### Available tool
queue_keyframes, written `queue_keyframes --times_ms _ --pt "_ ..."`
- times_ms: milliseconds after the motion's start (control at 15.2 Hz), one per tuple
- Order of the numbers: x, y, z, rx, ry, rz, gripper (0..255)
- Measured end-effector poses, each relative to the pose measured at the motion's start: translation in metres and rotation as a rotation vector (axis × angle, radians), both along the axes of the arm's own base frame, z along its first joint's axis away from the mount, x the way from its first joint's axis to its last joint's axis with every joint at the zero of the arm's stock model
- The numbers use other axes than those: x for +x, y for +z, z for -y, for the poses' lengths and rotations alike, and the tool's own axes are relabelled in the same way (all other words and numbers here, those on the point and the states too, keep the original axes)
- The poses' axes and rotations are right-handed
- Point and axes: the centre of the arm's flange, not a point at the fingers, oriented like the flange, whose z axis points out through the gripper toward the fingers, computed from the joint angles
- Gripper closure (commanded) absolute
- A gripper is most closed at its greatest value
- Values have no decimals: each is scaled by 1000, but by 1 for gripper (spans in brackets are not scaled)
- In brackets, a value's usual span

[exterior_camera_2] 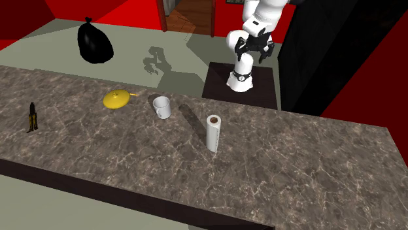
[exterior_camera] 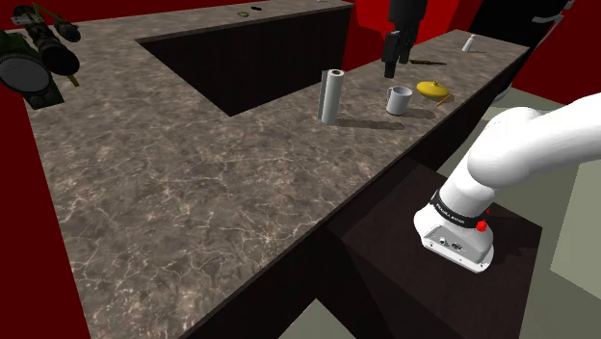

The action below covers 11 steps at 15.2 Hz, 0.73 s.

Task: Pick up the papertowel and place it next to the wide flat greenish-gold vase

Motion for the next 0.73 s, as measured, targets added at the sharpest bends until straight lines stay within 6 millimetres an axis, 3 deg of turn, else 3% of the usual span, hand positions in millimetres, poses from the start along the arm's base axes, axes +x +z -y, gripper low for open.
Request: queue_keyframes --times_ms 264,726 --pt "19 -13 12 8 -12 10 0" --pt "93 -46 51 34 -51 46 0"
